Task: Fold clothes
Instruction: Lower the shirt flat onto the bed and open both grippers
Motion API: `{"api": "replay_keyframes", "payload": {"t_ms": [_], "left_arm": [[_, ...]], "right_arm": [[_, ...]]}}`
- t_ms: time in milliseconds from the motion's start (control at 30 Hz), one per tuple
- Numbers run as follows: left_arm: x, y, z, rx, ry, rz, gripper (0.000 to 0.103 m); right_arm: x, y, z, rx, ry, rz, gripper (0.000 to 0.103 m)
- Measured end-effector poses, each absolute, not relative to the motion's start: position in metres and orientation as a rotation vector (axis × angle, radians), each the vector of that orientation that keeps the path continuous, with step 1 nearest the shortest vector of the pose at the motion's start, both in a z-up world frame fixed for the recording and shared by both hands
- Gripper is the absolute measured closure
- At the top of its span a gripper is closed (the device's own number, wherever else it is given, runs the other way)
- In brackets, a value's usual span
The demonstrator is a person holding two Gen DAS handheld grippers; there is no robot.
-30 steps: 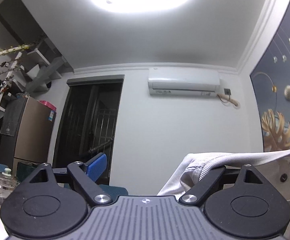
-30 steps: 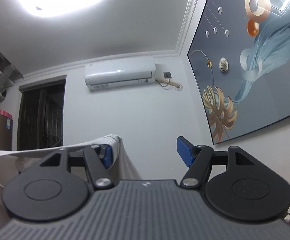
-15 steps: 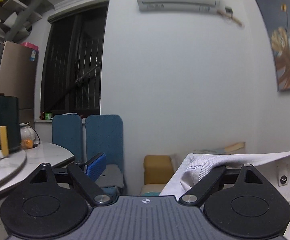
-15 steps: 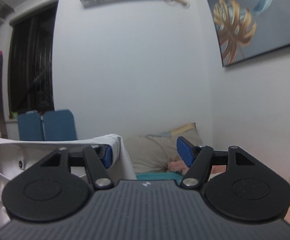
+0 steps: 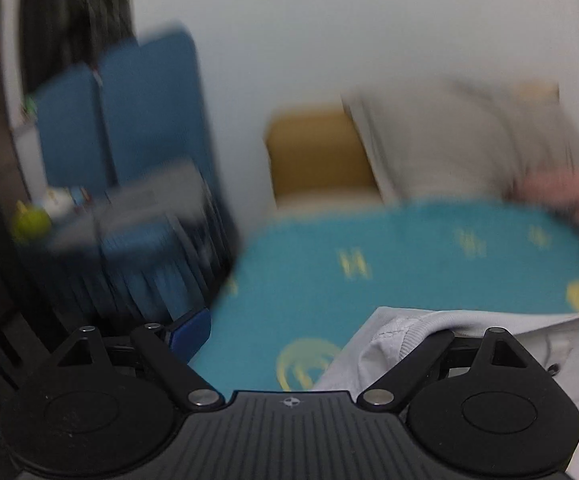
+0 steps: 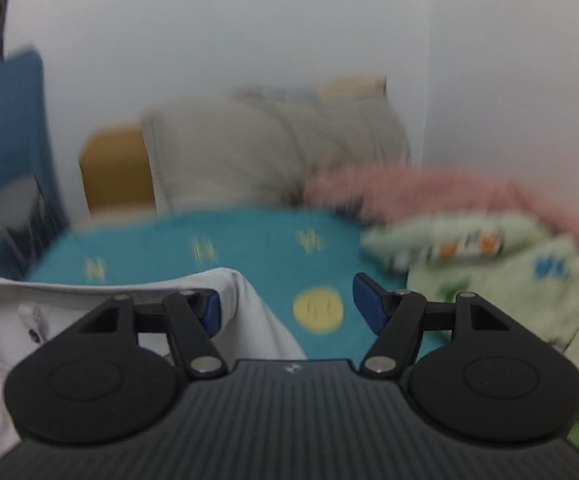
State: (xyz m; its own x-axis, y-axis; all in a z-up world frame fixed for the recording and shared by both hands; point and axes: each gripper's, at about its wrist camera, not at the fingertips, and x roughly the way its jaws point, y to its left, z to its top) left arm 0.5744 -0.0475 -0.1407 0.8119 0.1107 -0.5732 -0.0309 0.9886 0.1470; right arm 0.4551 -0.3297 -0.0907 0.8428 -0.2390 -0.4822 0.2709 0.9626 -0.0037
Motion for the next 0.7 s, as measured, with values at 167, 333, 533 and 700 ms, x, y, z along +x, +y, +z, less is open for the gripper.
{"api": "replay_keyframes", "payload": {"t_ms": [167, 333, 533, 700], "left_arm": [[0.599, -0.040, -0.183, 0.129, 0.830, -0.046, 0.010], [0.603, -0.034, -0.166, 0.143, 0.941, -0.168, 0.004], [0.556, -0.027, -0.132, 0.123, 0.903, -0.222, 0.000], [0.460, -0.019, -0.097, 0.084, 0.750, -0.184, 0.000]], "right_arm": [[0.493, -0.335, -0.147, 0.104, 0.776, -0.129, 0.036], [0.504, -0.322, -0.136, 0.108, 0.946, 0.040, 0.035], [0.465, -0.312, -0.094, 0.168, 0.882, 0.099, 0.025], [0.375, -0.306, -0.061, 0.141, 0.731, 0.055, 0.025]]}}
